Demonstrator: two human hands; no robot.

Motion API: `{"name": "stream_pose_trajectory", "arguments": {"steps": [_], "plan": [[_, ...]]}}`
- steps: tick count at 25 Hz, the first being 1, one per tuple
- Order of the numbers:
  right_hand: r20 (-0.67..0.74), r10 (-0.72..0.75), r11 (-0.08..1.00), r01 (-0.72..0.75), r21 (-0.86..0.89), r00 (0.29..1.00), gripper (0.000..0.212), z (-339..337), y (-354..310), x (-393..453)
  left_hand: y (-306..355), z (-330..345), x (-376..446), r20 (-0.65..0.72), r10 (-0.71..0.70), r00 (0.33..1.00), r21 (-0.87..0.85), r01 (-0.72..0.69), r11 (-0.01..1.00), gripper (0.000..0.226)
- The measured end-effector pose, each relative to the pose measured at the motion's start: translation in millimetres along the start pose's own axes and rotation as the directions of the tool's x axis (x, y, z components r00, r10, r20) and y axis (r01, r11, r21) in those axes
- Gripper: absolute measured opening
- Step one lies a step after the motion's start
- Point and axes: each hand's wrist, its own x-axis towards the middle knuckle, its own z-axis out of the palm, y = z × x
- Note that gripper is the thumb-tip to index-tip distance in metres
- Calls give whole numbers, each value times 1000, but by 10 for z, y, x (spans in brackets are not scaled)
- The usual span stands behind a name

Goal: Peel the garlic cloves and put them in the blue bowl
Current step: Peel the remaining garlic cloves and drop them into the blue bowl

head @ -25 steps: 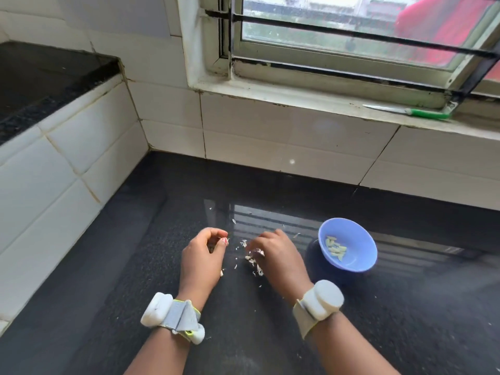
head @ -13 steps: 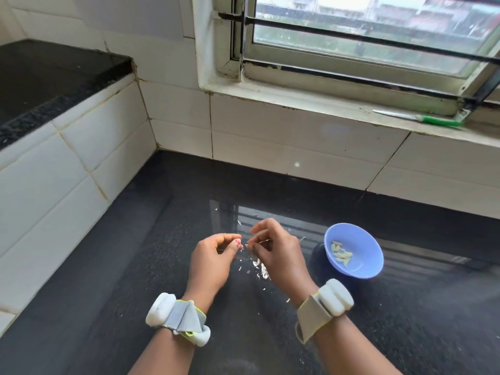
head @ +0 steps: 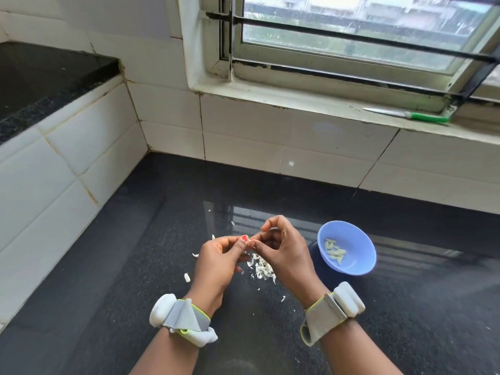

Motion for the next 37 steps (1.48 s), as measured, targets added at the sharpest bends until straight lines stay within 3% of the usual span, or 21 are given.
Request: {"name": "stream_pose_trajectory", "arguments": {"steps": [5, 7, 11, 15, 32, 37], "plan": [[-4, -48, 999, 48, -5, 999, 27, 17, 52, -5, 5, 43, 3, 87, -202, 975, -242, 218, 946, 11], [-21, -44, 999, 44, -6, 999, 27, 26, 62, -1, -17, 72, 0, 35, -187, 982, -265, 189, 945, 9], [-102, -19, 1000, 17, -20, 995, 31, 56, 46, -14, -74, 97, -8, -97, 33, 995, -36, -36, 999, 11], [-139, -25, 997, 15, -70, 990, 31, 51, 24, -18, -76, 58, -5, -47, 161, 986, 84, -157, 984, 7], [-129, 37, 999, -40, -21, 991, 22, 53, -18, -28, -96, 88, 49, 53, -29, 998, -161, 37, 986, 14], [-226, 39, 981, -81, -176, 973, 17, 2, 97, 17, -81, 91, 59, 34, -54, 998, -205, 60, 977, 15]]}}
